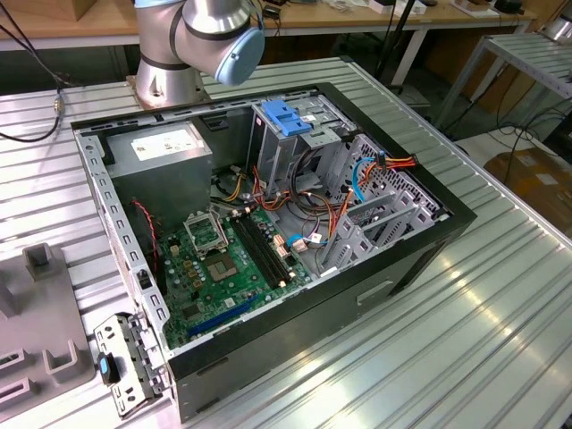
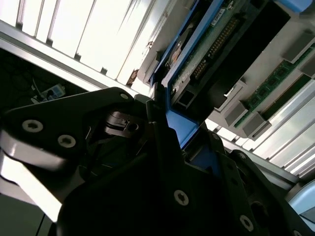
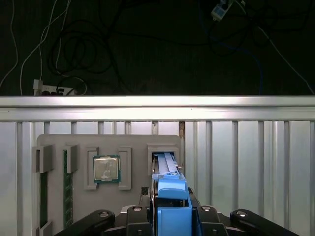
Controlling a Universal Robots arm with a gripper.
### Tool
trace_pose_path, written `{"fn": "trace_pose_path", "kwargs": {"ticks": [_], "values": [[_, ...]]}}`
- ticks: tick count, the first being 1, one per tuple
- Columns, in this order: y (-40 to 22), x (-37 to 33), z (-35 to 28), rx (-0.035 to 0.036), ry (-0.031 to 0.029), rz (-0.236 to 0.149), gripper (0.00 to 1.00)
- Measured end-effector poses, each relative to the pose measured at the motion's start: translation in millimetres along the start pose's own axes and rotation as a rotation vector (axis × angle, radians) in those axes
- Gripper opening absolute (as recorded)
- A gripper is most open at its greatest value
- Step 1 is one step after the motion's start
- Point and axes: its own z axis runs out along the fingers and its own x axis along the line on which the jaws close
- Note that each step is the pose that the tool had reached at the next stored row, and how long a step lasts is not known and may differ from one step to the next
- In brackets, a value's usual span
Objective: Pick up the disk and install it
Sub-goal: 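Pick up the disk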
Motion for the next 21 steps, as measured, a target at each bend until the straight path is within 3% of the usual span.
{"fn": "trace_pose_path", "kwargs": {"ticks": [4,9,21], "values": [[0.0,0.0,-0.8,-0.0002,-0.0001,0.000,0.37],[0.0,0.0,-6.6,-0.0002,-0.0012,0.000,0.37],[0.1,-0.1,-27.3,-0.0001,-0.0013,0.000,0.37]]}}
